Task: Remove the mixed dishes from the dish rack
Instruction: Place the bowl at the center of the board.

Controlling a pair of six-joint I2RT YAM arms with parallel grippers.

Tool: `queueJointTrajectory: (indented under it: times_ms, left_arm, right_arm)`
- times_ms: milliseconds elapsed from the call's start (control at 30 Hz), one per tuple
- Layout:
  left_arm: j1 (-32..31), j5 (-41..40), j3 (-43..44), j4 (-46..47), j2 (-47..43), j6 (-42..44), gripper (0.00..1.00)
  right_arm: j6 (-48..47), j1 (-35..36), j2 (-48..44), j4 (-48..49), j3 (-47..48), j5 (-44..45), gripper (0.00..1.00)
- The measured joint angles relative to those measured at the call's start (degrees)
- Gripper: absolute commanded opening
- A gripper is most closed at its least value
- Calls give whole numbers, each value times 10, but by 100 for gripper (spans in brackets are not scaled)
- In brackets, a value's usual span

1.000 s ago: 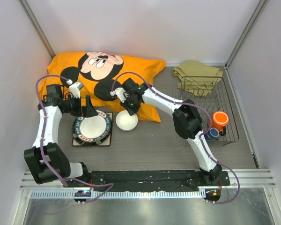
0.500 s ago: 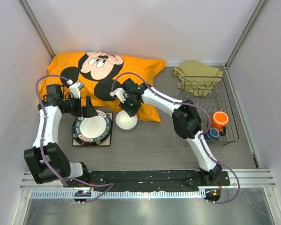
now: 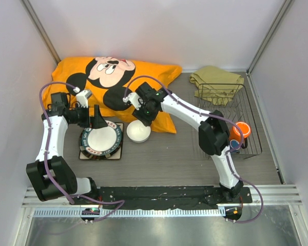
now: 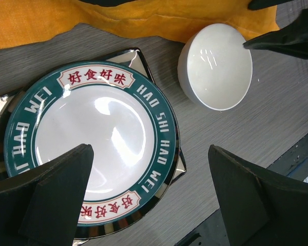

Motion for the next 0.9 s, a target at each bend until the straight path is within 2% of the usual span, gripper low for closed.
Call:
queueJointTrajectory:
  times_ms: [267,467,567,767,900]
  left_arm:
    - [0,3,0,-4,0,0,100]
    - [0,2,-2,-9,-9,11,100]
    - [0,-8,-5,-10,-29,17,100]
    - [-13,-35,-13,-7,-68,22,100]
    - [-34,-63,-31,5,-82,20,100]
  right_arm:
    - [0,0,-95,-11,-22,56,57]
    - [3,-17,-195,-2,-126,125,60]
    - [6,-59,-249,-2,-172,134,63]
    - [5,-194,-378,-4,-229,156,66]
    - [4,-246,-471,-8,-281,184,66]
